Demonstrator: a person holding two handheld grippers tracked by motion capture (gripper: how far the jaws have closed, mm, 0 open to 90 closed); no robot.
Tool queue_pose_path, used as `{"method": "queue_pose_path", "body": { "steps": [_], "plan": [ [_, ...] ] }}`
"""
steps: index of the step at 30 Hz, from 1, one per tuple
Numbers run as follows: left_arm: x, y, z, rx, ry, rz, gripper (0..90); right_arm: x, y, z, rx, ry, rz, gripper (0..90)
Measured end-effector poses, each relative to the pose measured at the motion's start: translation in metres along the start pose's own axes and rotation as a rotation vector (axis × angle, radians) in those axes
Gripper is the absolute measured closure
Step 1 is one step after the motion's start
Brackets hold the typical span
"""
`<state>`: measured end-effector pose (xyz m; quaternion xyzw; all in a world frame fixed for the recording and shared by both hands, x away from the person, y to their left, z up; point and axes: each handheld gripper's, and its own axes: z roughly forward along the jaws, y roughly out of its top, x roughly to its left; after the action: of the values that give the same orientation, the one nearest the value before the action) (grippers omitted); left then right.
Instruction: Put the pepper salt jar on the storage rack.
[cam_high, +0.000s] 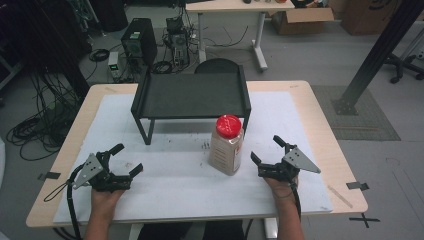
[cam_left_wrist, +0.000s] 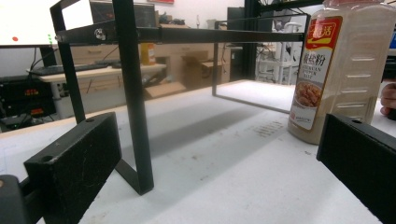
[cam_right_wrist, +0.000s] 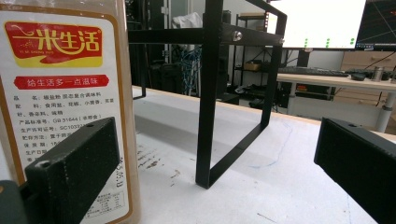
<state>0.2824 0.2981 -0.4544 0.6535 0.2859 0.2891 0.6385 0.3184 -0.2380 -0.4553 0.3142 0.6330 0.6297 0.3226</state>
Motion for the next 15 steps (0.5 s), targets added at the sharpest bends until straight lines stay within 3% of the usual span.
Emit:
{"method": "queue_pose_path", "body": {
  "steps": [15],
  "plan": [
    [0.0010, -0.0001, -0.0002, -0.003, 0.001, -0.011, 0.2, -0.0002, 0.0000, -0.0001, 0.000, 0.001, 0.002, 0.0]
  ]
}}
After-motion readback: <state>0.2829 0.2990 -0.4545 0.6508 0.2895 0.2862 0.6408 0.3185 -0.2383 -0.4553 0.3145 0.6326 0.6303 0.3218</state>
